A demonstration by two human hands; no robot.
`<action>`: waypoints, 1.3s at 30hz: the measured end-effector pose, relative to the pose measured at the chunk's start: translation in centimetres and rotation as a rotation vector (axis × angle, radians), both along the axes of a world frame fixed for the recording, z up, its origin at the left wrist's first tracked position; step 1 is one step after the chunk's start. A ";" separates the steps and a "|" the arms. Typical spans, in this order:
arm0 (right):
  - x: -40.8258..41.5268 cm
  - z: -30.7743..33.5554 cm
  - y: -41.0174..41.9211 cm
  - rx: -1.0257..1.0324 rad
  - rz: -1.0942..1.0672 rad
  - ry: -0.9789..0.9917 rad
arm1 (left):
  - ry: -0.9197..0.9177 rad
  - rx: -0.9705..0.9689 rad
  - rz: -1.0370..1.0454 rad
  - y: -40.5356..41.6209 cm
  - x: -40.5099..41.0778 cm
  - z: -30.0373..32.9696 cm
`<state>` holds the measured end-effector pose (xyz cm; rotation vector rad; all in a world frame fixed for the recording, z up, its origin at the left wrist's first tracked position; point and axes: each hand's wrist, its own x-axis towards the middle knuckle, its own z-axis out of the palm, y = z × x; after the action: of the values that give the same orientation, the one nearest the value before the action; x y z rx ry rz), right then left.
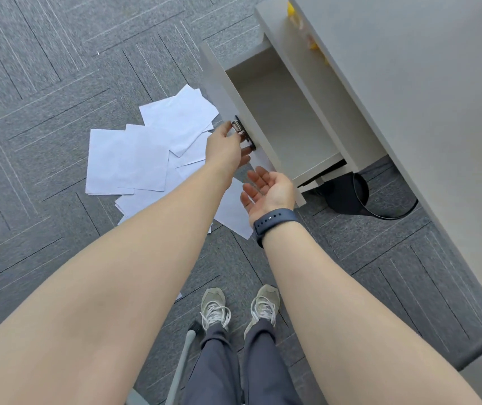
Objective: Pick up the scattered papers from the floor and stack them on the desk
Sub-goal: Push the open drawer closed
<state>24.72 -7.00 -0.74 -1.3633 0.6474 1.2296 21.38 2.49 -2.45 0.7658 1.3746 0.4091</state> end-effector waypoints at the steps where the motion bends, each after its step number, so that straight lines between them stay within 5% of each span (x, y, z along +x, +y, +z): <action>1: 0.7 -0.1 0.0 0.002 -0.007 -0.006 | -0.012 -0.001 -0.006 0.0 0.6 0.1; 39: 10.5 -1.7 -0.5 -0.013 0.006 -0.220 | -0.153 0.039 -0.127 0.2 9.7 -0.7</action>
<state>35.22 -7.55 -2.48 -1.4872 0.4974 1.0631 31.12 2.70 -3.15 0.8320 1.1713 0.3880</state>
